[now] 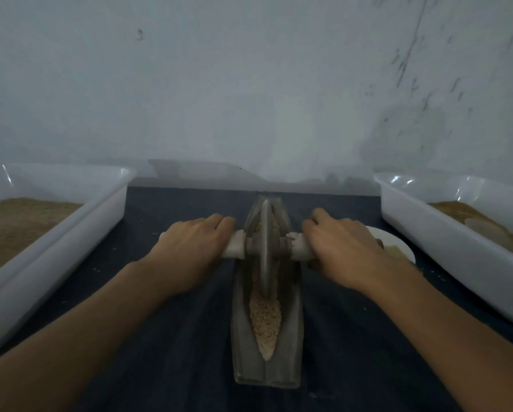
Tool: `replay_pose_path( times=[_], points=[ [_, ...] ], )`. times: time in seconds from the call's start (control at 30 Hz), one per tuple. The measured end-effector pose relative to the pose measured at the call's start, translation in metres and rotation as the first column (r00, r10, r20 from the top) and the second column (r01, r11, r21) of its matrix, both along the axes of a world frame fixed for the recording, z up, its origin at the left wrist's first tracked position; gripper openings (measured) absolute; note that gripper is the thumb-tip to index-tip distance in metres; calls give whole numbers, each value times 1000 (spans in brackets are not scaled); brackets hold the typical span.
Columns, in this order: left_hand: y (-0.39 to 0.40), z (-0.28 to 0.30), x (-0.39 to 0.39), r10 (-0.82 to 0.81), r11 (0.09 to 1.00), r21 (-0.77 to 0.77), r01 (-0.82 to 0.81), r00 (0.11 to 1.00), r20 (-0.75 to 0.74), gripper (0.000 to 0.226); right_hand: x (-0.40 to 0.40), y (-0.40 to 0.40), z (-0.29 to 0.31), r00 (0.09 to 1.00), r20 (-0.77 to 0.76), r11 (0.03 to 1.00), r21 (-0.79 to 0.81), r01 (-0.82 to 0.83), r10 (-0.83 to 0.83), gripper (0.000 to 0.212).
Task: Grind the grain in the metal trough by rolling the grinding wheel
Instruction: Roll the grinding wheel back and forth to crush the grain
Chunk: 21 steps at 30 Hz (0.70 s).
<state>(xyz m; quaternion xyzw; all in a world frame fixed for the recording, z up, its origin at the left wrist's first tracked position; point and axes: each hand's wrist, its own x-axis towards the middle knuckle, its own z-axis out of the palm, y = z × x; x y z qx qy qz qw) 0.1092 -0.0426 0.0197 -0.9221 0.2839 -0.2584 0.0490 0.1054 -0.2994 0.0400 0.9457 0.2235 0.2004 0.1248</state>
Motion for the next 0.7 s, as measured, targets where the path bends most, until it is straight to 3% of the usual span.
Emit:
replay_pose_path(
  times=[0.07, 0.2, 0.43, 0.6, 0.7],
  points=[
    [4, 0, 4, 129, 992, 0, -129, 991, -37, 27, 2, 1, 3, 996, 33, 995, -42, 86, -85, 30],
    [1, -2, 5, 234, 972, 34, -233, 971, -47, 28, 0, 5, 7, 992, 5, 990, -66, 124, -124, 23],
    [4, 9, -34, 184, 981, 89, -173, 973, -137, 27, -43, -2, -2, 982, -156, 994, 2, 111, -110, 15],
    [7, 3, -41, 25, 995, 96, -24, 1000, -9, 51, -47, -2, -3, 963, -232, 991, -48, 128, -136, 14],
    [0, 2, -22, 91, 993, 79, -88, 996, -25, 48, -26, -1, -5, 973, -177, 988, 1, 154, -151, 12]
  ],
)
